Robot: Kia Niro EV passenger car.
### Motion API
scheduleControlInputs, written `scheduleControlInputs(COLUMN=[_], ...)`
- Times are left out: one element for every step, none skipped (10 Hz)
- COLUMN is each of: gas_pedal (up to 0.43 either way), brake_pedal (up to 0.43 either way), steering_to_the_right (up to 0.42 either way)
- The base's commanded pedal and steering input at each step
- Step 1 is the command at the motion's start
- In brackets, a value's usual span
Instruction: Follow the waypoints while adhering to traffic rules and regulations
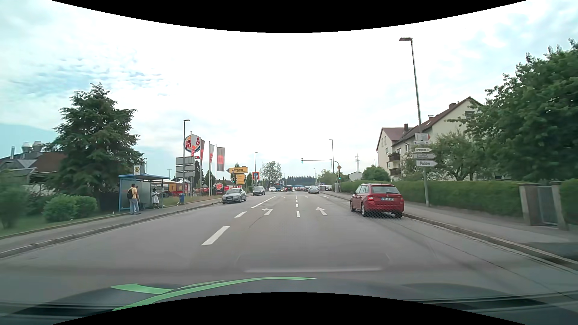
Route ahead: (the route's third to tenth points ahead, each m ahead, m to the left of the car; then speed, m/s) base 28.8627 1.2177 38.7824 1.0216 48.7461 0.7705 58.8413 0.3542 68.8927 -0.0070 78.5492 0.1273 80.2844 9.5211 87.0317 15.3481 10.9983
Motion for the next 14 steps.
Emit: scheduleControlInputs(gas_pedal=[0.087,0.087,0.087,0.087,0.079,0.079,0.059,0.039,0.0,0.0,0.0,0.0,0.0,0.0], brake_pedal=[0.0,0.0,0.0,0.0,0.0,0.0,0.0,0.0,0.0,0.0,0.0,0.0,0.0,0.0], steering_to_the_right=[-0.006,-0.006,-0.006,-0.006,-0.005,-0.005,-0.004,-0.004,-0.004,-0.004,-0.003,0.0,0.0,0.0])
